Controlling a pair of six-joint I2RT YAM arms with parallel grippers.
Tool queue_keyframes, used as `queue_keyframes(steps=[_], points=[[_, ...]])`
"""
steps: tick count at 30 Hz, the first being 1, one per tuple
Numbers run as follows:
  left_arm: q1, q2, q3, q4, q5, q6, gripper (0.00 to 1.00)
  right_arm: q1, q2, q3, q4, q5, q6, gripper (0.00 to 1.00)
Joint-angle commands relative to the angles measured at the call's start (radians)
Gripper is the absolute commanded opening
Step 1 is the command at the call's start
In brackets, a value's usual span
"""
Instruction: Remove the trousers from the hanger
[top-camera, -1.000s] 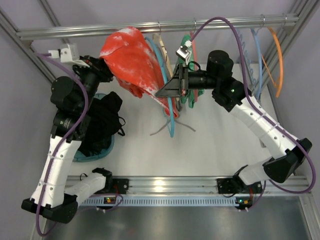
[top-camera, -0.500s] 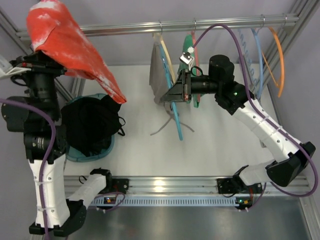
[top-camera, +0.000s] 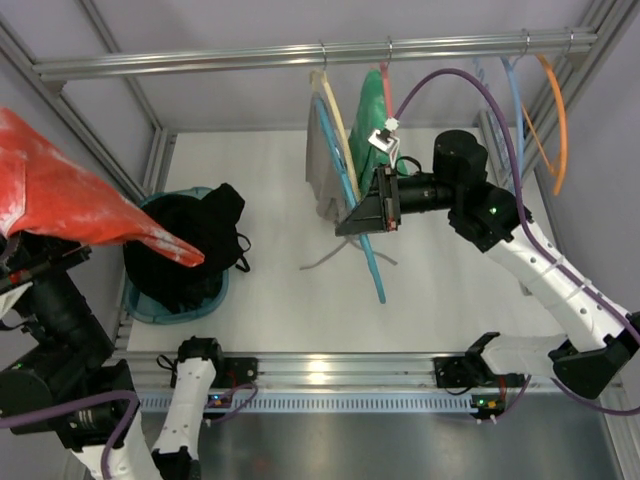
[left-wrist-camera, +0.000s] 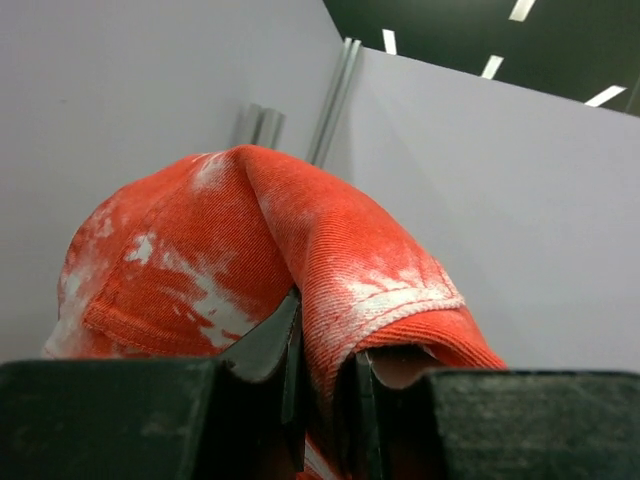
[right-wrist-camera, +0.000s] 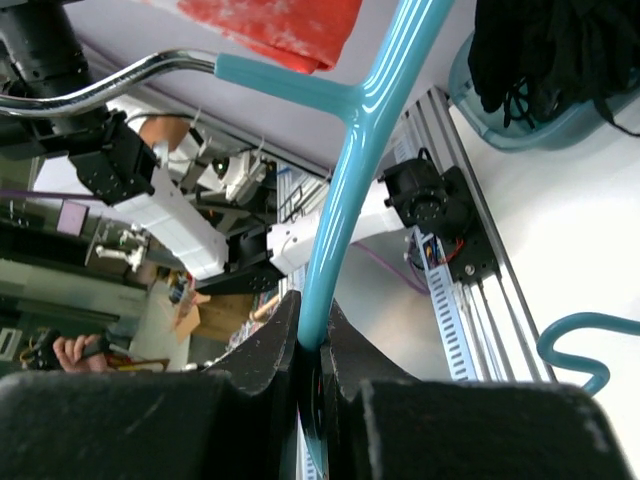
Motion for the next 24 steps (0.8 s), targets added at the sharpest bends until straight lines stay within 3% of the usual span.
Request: queue_keyframes(steps=[1, 13, 18, 24], points=[[0.01, -0.055, -0.021, 0.081, -0.034, 0.187, 0.0, 0.016, -0.069, -0.009, -0.002, -0.055, -0.088, 0.0], [0.016, -0.225, -0.119, -0.163, -0.128, 0.517, 0.0, 0.06, -0.085, 0.017, -0.055, -0.163, -0.178, 0.0], [0.021, -0.244, -0.234, -0.165, -0.172, 0.597, 0.0, 0.097, -0.063, 0.062, -0.077, -0.198, -0.204, 0.0], [0.021, -0.201, -0.473, -0.067, -0.06, 0.619, 0.0, 0.109, -0.042, 0.068, -0.054, -0.233, -0.189, 0.0]])
